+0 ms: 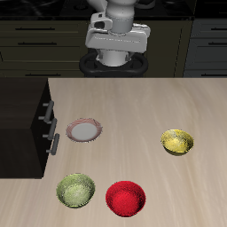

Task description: Place the green bowl on top of the wooden cabinet

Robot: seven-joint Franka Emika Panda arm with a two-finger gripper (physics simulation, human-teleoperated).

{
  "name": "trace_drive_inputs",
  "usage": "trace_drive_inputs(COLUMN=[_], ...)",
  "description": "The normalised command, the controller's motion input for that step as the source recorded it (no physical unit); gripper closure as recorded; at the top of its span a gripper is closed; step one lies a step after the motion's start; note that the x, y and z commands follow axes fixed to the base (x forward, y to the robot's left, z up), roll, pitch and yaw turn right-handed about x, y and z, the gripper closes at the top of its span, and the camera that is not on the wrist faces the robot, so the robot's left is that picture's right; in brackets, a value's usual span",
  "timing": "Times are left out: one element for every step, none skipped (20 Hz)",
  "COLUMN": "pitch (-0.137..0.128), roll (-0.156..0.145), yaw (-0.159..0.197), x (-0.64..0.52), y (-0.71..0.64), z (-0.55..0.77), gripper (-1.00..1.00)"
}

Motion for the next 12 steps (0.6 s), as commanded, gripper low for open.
trace_drive_inputs(pitch=[0.016, 0.011, -0.001, 0.046, -0.022, 0.011, 0.052, -0.022, -0.005, 0.020, -0.016, 0.057], roll=[0.029, -0.016, 0.013, 0.031, -0.061, 0.016, -0.011, -0.014, 0.045, -0.045, -0.011, 0.114], yaw=[0.015, 0.022, -0.005, 0.020, 0.012, -0.001, -0.028, 0.014, 0.032, -0.009, 0.039, 0.023], x=[0.28, 0.28, 0.19, 0.47, 0.31, 0.39, 0.35, 0.31, 0.36, 0.25, 0.31, 0.60], y=[0.06, -0.03, 0.03, 0.04, -0.05, 0.01, -0.07, 0.00, 0.04, -0.06, 0.06, 0.19], z=[0.00, -0.01, -0.02, -0.05, 0.05, -0.01, 0.00, 0.05, 0.03, -0.01, 0.02, -0.05], gripper=[-1.00, -1.00, -1.00, -1.00, -1.00, -1.00, -1.00, -1.00, -1.00, -1.00, -1.00, -1.00])
